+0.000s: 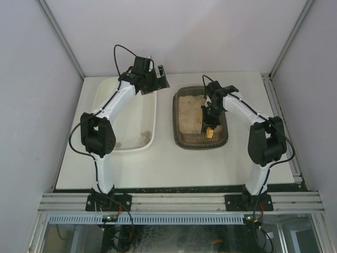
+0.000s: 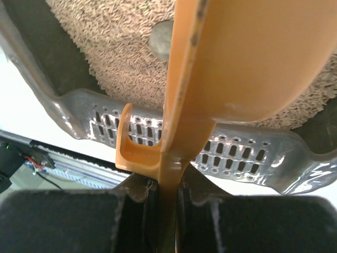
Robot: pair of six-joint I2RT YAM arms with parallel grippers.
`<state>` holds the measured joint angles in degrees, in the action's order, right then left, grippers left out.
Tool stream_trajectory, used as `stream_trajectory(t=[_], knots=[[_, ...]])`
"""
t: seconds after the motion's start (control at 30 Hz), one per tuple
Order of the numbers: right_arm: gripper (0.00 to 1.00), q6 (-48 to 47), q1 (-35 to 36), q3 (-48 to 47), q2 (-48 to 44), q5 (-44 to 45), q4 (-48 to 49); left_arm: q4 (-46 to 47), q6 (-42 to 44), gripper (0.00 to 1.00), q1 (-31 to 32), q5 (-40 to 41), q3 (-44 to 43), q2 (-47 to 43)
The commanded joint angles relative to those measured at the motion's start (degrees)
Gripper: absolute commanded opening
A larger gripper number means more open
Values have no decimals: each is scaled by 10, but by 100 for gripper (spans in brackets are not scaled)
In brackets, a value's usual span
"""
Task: Clean the litter box
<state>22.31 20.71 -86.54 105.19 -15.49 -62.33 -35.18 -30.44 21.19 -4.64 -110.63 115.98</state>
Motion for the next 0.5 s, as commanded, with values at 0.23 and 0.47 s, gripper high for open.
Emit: stream_trajectory(t=[0.23,0.47], knots=[[0,-17,31,-74,-3,-52,-79,57,-52,100,7,8,54,-43],[0,-18,39,-60,37,-87,-79,69,-89,100,13,16,113,-59]])
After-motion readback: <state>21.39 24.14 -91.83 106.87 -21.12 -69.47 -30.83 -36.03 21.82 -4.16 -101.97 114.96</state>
